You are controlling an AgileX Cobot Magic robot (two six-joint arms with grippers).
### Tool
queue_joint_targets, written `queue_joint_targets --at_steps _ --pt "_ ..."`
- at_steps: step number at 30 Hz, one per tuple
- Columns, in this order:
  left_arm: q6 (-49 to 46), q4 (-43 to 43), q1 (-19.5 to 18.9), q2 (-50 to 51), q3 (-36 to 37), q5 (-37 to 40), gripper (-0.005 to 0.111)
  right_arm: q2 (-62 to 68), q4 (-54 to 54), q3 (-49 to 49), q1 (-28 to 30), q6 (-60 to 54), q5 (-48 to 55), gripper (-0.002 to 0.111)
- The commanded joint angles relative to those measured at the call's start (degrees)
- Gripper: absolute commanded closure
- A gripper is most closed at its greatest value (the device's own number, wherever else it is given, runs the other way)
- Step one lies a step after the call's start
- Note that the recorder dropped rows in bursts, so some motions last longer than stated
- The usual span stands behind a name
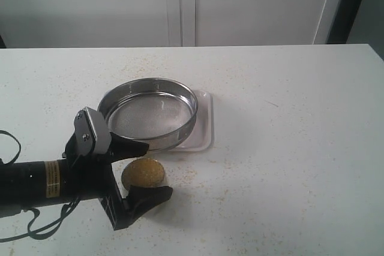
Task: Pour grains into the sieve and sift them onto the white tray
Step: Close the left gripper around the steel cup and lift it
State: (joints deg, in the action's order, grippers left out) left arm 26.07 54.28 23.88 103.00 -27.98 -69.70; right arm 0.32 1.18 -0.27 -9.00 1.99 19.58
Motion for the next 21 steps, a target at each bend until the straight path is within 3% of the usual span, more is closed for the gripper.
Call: queue_joint_targets --at_steps 1,16,21 --pt "-0.9 -1.3 0.2 0.7 0.0 -0.3 0.007 -0.3 -0.2 0.3 0.5 0.4 -0.3 0.108" --pt "-1.8 -1.7 0.2 4.0 0.0 -0.3 0.007 -0.3 -0.2 0.3 0.5 0.4 -0.3 0.108" --pt "-3.0 -3.6 1.9 5.2 -0.1 -0.3 0.007 -0.3 -0.2 0.3 0.5 0.4 -0.3 0.108"
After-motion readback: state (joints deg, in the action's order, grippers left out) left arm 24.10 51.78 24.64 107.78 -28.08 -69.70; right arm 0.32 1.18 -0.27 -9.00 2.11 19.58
